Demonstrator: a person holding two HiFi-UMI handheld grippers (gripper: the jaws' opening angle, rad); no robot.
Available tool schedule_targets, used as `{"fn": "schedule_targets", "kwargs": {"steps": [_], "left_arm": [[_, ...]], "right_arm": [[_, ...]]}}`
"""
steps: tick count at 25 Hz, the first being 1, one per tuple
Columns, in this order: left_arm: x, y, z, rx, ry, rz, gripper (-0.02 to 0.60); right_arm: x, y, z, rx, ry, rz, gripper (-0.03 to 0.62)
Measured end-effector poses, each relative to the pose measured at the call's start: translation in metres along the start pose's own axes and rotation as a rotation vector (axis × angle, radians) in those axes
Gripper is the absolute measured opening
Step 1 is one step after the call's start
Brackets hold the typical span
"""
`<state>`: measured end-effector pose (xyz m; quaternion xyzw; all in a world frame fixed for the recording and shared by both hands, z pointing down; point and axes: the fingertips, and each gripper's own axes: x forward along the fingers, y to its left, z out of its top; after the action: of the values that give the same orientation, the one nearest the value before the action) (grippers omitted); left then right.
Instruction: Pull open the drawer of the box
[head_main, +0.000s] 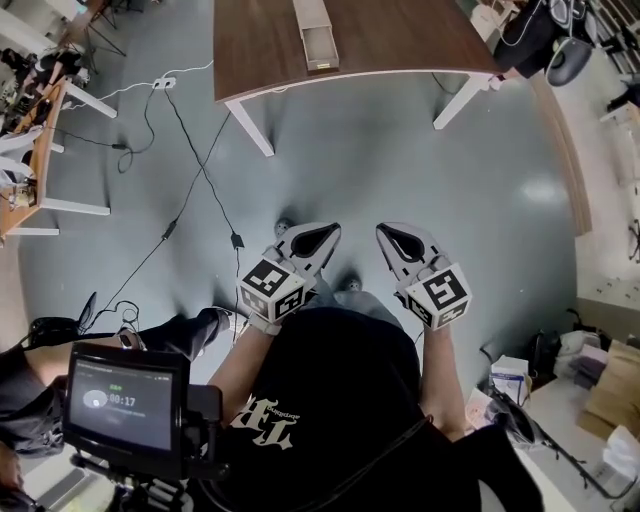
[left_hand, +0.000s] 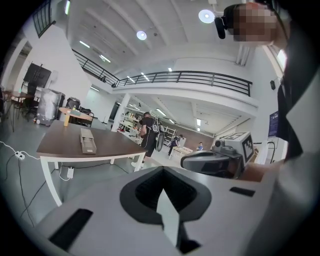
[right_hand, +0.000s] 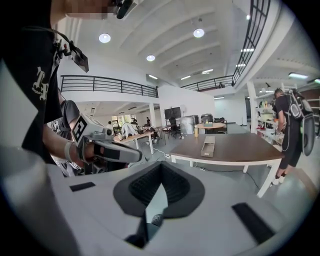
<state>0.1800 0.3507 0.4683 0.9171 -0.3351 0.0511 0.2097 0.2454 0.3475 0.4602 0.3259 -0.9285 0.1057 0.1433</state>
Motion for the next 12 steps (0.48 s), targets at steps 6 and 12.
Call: {"fn": "schedule_targets", "kwargs": {"steps": [6,12], "left_arm": [[-0.001,-0.026,-0.002,0.014,0.006,-0.032,0.005],[-0.002,-0.041,-0.008,0.016,0.014,-0.07,0.005]], "right_arm": [[-0.018,0.013,-0.005,-0.001,-0.009,-0.008,-0.012],[-0.027,0.019,-0.007,-0.009,-0.01,-0.023,-0.012]]}}
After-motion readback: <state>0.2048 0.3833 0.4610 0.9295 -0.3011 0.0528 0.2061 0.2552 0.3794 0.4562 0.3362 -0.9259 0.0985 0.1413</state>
